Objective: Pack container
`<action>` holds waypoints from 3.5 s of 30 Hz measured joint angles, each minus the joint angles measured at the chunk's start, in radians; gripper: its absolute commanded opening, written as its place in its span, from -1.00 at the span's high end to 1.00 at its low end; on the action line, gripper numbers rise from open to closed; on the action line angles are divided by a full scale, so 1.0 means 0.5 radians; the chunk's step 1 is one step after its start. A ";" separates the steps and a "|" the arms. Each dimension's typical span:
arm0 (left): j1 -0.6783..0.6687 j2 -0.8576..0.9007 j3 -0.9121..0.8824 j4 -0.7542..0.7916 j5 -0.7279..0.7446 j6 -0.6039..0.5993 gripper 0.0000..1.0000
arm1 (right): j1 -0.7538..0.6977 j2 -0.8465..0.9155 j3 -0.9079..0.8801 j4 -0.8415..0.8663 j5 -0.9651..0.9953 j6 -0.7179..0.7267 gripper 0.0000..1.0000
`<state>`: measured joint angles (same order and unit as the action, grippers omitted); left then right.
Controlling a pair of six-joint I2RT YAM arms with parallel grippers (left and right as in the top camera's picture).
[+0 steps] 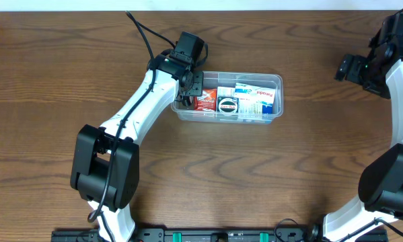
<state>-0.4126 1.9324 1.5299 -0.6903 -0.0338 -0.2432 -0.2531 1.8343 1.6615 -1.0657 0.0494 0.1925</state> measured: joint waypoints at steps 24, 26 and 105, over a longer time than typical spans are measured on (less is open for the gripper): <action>0.610 -0.664 0.072 -0.037 -0.327 0.127 -0.96 | 0.000 0.000 0.000 0.001 0.000 0.000 -0.99; 0.719 -0.663 0.072 -0.060 -0.343 0.126 -0.96 | 0.000 0.000 0.000 0.001 0.000 0.000 -0.98; 0.982 -0.663 0.072 -0.121 -0.367 0.127 -0.96 | 0.753 -2.687 0.027 -0.343 0.069 -0.060 -0.98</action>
<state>0.0784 1.6009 1.5658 -0.7509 -0.2173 -0.1799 0.1234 0.4908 1.6749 -1.2369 0.0837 0.1627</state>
